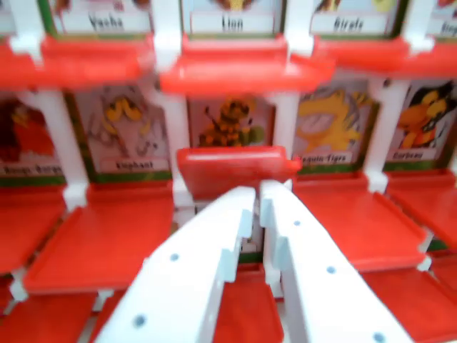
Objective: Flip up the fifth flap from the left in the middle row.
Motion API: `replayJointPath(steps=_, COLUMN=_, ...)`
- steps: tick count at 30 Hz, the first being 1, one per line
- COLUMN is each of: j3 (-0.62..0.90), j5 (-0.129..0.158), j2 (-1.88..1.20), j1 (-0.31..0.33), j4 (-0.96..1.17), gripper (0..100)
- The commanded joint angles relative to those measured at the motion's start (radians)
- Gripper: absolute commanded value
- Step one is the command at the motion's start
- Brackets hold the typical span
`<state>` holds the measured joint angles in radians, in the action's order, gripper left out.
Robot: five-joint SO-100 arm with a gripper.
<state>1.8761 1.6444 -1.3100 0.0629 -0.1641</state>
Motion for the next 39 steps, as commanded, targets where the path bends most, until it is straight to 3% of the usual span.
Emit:
replayJointPath(steps=1, j3=-0.101, j5=-0.008, j2=-0.026, j1=-0.015, j4=-0.041, gripper=0)
replayJointPath(steps=16, j3=-0.195, j5=0.006, j2=0.063, j1=-0.017, j4=-0.035, gripper=0)
replayJointPath(steps=25, j3=-0.149, j5=0.028, j2=0.003, j1=-0.006, j4=-0.021, gripper=0)
replayJointPath(steps=30, j3=-0.041, j5=0.025, j2=-0.195, j1=0.002, j4=0.087, gripper=0)
replayJointPath(steps=34, j3=0.094, j5=-0.011, j2=-0.479, j1=-0.015, j4=0.253, gripper=0)
replayJointPath(steps=39, j3=0.236, j5=-0.018, j2=-0.857, j1=-0.025, j4=0.505, gripper=0)
